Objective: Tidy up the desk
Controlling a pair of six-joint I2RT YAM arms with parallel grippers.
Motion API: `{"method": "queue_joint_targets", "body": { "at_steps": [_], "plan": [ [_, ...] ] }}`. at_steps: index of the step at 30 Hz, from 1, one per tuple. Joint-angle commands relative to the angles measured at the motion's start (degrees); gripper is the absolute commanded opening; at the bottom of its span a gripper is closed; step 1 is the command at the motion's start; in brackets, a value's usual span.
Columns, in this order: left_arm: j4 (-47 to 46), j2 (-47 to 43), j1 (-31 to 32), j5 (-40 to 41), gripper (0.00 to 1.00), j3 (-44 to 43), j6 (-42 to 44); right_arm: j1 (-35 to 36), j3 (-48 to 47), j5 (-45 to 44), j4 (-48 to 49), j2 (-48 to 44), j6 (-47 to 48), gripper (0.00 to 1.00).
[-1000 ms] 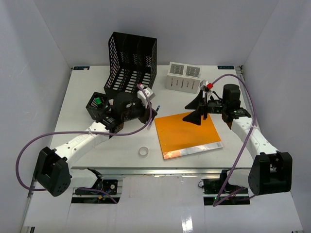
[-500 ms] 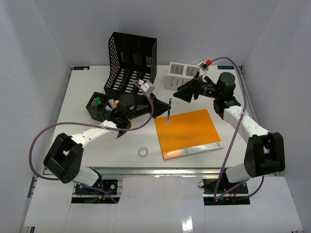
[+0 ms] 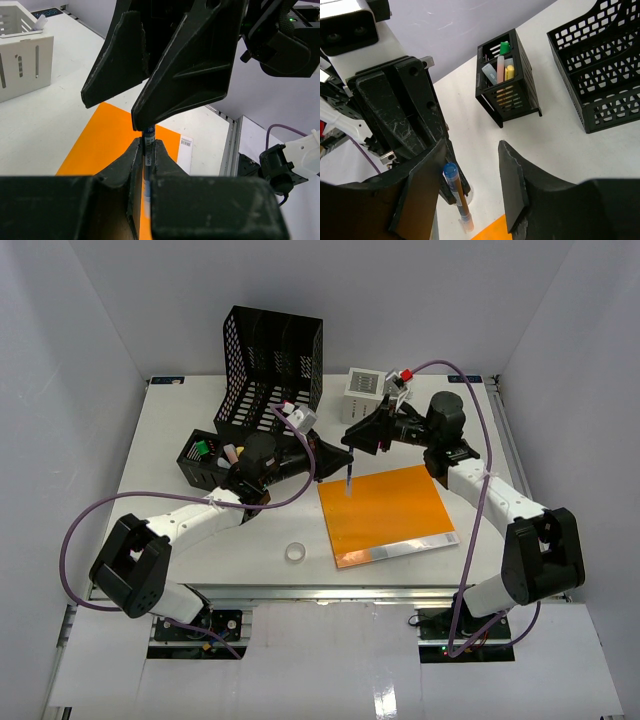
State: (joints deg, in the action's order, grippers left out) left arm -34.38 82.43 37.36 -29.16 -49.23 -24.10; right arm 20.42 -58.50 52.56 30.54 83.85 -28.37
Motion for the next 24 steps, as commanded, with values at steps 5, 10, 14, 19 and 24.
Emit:
{"method": "queue_joint_targets", "body": {
  "at_steps": [5,10,14,19,24],
  "plan": [
    [-0.6,-0.67,0.37,0.31,0.0,-2.48,-0.04,1.38,-1.85,-1.85,-4.27,-2.16,6.79,0.49],
    [0.01,-0.87,0.34,1.13,0.0,-2.71,0.1,1.55,-1.36,-2.02,-4.87,-3.17,7.72,0.35],
    [0.36,-0.83,0.34,1.8,0.0,-2.84,0.01,1.55,-1.44,-1.45,-5.01,-3.57,8.16,0.15],
    [0.36,-0.78,0.34,3.05,0.01,-2.89,-0.42,1.64,-1.35,-1.41,-5.66,-4.31,8.77,0.08],
    [0.54,-0.53,0.34,2.97,0.38,-3.41,-1.65,1.55,-2.24,-1.68,-6.98,-4.31,9.84,0.08]
  ]
}}
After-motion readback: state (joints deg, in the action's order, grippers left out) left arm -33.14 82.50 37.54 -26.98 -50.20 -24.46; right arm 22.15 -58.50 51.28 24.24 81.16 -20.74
